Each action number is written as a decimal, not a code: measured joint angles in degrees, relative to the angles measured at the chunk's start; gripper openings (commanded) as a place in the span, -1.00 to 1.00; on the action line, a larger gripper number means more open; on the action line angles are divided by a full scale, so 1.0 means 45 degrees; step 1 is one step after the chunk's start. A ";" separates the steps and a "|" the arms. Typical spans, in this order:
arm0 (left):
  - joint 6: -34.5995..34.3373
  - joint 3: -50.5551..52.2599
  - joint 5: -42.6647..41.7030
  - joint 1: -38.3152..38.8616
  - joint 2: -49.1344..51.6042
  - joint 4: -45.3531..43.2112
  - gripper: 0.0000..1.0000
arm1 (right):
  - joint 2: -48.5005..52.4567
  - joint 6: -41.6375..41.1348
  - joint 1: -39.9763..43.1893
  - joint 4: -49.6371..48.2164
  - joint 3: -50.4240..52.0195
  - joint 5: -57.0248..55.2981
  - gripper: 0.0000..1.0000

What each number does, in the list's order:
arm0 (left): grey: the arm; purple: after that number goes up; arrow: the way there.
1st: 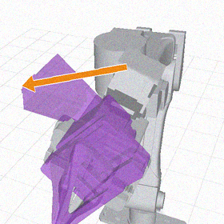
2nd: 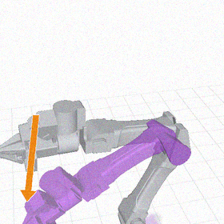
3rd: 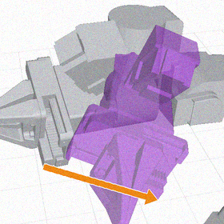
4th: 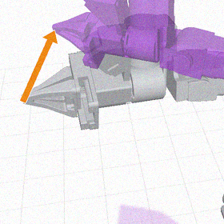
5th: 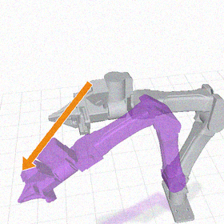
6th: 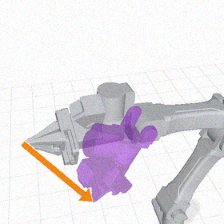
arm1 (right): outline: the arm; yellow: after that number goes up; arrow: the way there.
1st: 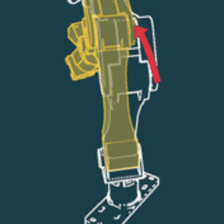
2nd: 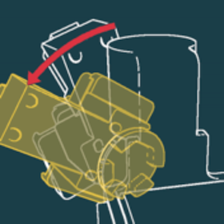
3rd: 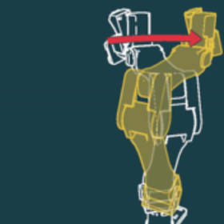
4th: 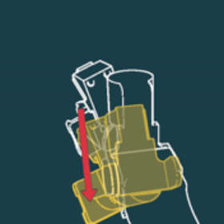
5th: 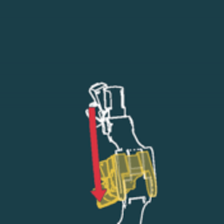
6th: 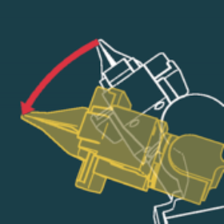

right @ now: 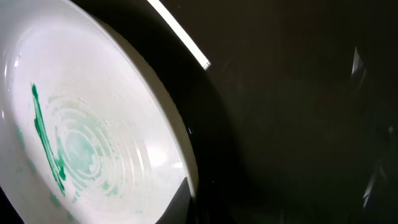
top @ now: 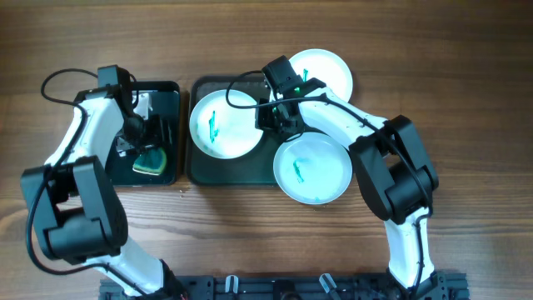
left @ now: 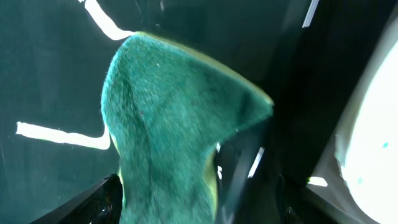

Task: Clean dirty plates on tray and stack at the side
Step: 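Grasp the green sponge with the left gripper and lift it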

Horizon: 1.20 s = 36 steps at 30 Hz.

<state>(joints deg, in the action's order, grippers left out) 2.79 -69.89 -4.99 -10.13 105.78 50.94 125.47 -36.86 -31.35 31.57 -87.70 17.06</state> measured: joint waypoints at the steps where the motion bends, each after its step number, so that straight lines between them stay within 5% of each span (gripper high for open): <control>1: 0.0000 0.0000 0.0097 0.0000 0.0160 -0.0121 0.50 | 0.0000 0.0000 0.0000 0.0000 0.0000 0.0000 -0.91; 6: -0.0029 0.0010 0.0690 0.0000 0.0427 -0.0447 0.37 | 0.0000 -0.0005 -0.0005 -0.0029 0.0000 0.0000 -0.91; 8: -0.0053 0.0015 0.0811 0.0000 0.0427 -0.0641 -0.03 | 0.0005 -0.0005 -0.0005 -0.0034 0.0000 0.0000 -0.91; 11: -0.0102 0.0015 0.0816 0.0000 0.0452 -0.0767 -0.92 | 0.0005 -0.0005 -0.0005 -0.0039 0.0000 0.0000 -0.91; 30: -0.0942 0.0709 0.0753 0.0000 0.0563 -0.2200 -0.92 | 0.0015 -0.0005 -0.0005 -0.0097 0.0000 0.0005 -0.91; 36: -0.1273 -0.0593 -0.0661 0.0005 0.0272 -0.0015 -0.92 | 0.0015 0.0000 -0.0005 -0.0136 0.0000 0.0019 -0.91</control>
<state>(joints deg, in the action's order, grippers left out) -2.94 -72.55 -7.97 -10.11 107.00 50.87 125.54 -36.86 -31.38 30.96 -87.70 17.15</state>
